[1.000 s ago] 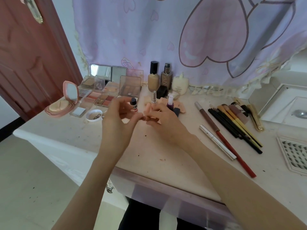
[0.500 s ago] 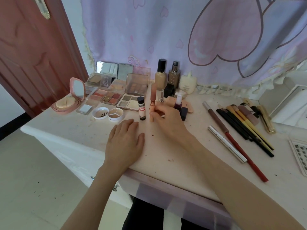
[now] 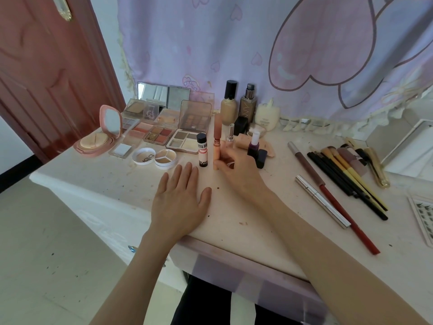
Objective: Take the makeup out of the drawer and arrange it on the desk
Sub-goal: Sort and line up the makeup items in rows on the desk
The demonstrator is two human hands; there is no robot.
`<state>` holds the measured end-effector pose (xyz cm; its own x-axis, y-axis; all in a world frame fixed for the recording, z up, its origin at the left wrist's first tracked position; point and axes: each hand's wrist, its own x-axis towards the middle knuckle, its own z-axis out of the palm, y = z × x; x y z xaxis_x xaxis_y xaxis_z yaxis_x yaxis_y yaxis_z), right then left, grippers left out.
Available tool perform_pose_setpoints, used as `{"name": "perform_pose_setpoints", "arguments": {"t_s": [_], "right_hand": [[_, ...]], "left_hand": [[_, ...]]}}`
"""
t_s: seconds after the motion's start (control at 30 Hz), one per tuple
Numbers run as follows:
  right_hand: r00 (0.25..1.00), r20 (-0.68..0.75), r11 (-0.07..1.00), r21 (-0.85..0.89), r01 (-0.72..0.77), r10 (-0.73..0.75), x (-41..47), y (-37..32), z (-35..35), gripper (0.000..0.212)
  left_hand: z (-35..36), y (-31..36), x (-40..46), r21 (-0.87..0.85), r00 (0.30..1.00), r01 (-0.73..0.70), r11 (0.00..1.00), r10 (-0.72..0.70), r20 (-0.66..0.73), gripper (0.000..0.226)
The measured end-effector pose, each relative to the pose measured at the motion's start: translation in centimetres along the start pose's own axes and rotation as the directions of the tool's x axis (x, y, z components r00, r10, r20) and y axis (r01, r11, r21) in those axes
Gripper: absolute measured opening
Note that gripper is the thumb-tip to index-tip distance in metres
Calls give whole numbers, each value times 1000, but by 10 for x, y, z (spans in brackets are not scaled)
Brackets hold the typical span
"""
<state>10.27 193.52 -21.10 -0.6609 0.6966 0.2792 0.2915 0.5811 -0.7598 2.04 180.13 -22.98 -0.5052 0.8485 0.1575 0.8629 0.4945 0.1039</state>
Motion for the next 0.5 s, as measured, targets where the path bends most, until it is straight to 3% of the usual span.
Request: {"name": "perform_pose_setpoints", "arguments": {"t_s": [0.3,0.5], "right_hand": [[997,-19,993,87,-74,76,-25,-5,-14,27],[988,-135,996,48,-71,77,-56,-1,-64,16]], "left_hand": [[-7,8,-12,25,998,-7,1000,5,59,61],[-10,27,-29,-58,961,-205,977,212,176,58]]}}
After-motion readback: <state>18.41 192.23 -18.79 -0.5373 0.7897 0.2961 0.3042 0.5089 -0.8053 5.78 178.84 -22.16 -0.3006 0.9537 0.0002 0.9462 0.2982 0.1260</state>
